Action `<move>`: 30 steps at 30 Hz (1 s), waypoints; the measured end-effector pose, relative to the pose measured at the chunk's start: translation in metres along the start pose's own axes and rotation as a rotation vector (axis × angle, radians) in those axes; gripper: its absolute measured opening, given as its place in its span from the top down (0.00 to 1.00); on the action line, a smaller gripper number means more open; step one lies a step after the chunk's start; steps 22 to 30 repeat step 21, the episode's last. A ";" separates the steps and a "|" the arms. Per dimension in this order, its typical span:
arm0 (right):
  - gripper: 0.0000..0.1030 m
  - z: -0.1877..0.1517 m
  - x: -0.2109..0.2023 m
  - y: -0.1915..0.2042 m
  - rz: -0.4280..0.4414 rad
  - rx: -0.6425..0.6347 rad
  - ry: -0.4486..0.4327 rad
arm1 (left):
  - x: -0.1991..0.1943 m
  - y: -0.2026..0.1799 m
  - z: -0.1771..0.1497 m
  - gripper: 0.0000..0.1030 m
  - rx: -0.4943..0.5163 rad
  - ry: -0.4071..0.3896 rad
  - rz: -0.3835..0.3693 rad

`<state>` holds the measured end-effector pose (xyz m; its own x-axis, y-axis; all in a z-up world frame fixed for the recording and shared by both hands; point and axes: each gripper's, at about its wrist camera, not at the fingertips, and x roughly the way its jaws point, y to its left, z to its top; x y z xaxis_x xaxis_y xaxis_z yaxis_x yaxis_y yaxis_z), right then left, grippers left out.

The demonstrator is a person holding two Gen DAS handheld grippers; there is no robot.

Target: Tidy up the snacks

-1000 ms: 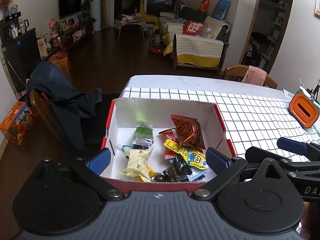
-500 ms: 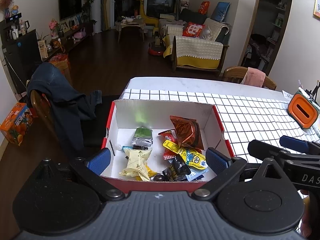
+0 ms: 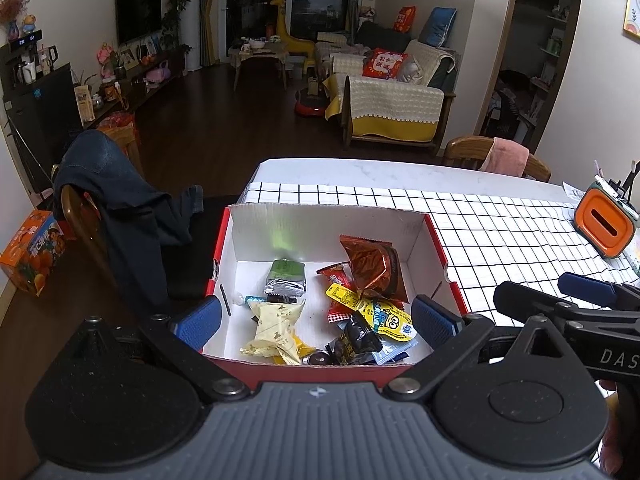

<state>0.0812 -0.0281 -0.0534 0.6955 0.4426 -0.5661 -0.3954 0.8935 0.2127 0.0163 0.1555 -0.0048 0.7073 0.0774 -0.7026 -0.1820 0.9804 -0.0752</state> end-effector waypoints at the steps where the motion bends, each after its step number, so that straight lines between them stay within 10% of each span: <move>1: 0.00 0.000 0.000 0.000 0.000 0.002 0.000 | 0.000 0.000 0.000 0.01 0.000 0.001 -0.002; 30: 0.00 -0.004 -0.001 -0.002 -0.001 0.028 0.010 | 0.002 -0.006 -0.004 0.01 -0.001 0.034 -0.025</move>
